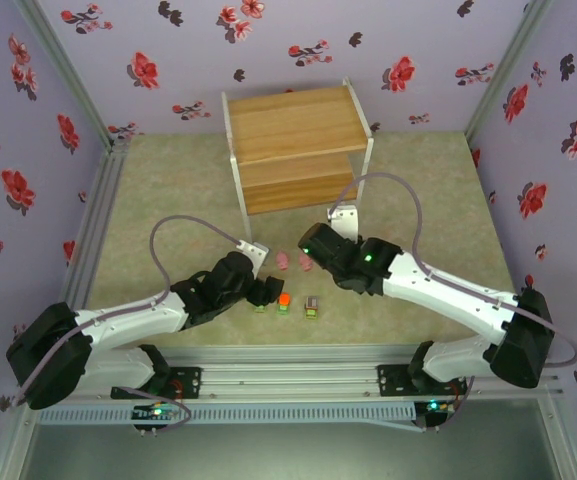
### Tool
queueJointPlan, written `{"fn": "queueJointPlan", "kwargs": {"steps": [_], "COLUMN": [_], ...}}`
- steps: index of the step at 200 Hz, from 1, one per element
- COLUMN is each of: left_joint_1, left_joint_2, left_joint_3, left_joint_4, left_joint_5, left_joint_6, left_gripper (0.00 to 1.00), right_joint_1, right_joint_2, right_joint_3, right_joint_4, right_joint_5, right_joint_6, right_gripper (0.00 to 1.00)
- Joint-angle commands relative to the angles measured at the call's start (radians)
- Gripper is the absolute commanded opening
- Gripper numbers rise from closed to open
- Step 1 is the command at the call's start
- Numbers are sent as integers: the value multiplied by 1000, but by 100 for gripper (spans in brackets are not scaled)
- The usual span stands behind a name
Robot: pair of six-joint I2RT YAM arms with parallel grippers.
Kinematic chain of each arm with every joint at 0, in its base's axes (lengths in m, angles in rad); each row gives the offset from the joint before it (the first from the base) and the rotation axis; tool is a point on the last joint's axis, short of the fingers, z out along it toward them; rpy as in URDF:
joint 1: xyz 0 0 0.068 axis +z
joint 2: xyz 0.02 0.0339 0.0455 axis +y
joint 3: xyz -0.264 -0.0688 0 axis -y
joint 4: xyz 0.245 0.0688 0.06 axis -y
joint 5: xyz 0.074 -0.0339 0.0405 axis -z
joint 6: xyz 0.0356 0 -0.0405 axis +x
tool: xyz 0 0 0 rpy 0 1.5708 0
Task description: Place and organize the plastic toys onto the shelf
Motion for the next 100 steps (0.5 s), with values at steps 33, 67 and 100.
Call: {"fn": "queueJointPlan", "kwargs": {"steps": [33, 67, 100], "left_joint_1": [-10, -11, -14], "left_joint_2": [-1, 4, 18], "left_joint_3": [37, 40, 47], "left_joint_4": [-15, -17, -20], "left_joint_5": [10, 10, 11], "left_joint_6": [34, 37, 42], "left_gripper": [76, 76, 77], "right_joint_1": [-82, -121, -159], "right_joint_2": [9, 19, 36], "right_joint_3": [48, 57, 63], "right_joint_4": [99, 160, 225], "right_joint_5": [-31, -63, -110], "right_joint_6": [-154, -220, -282], "right_gripper": [23, 24, 24]}}
